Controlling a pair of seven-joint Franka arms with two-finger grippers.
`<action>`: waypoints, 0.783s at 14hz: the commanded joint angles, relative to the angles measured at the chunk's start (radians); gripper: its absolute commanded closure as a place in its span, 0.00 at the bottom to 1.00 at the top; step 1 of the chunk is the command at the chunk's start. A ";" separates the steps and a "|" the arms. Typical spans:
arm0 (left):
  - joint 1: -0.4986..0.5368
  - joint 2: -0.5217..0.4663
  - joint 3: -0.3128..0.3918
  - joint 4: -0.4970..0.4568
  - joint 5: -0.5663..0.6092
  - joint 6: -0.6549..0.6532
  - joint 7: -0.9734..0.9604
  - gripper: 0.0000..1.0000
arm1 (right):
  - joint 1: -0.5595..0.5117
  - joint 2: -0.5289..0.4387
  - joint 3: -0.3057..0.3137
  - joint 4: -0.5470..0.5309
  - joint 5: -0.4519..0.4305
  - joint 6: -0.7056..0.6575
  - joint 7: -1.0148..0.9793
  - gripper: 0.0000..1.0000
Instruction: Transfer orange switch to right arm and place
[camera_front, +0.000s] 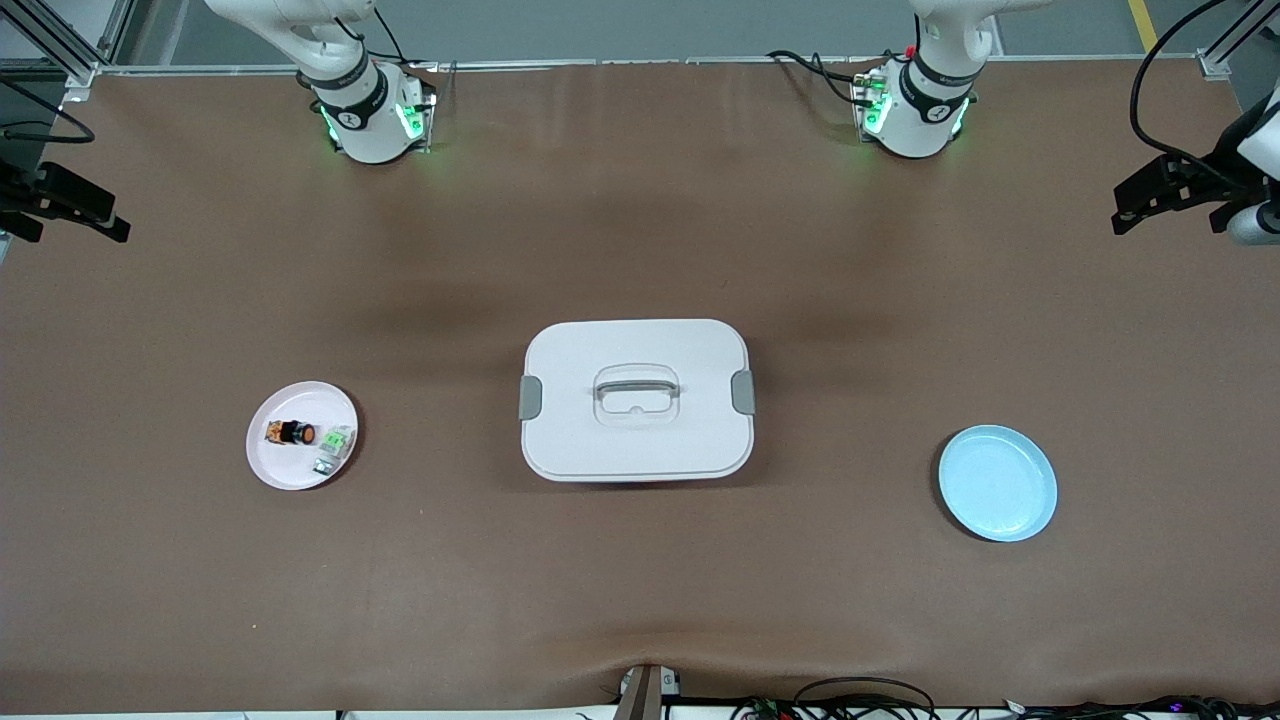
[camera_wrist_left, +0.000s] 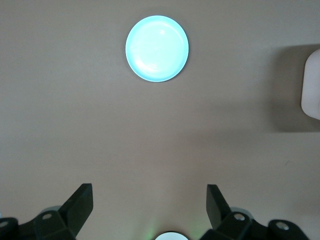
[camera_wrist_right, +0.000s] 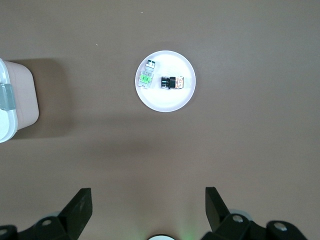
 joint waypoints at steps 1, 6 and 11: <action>0.005 0.018 -0.002 0.041 -0.013 -0.002 0.023 0.00 | 0.010 -0.021 -0.003 -0.033 0.009 0.041 0.021 0.00; 0.001 0.019 -0.005 0.056 -0.029 -0.007 0.022 0.00 | 0.008 -0.004 -0.004 -0.023 -0.006 0.076 0.026 0.00; -0.002 0.018 -0.008 0.055 -0.030 -0.007 0.027 0.00 | 0.000 -0.004 -0.007 -0.030 -0.005 0.079 0.026 0.00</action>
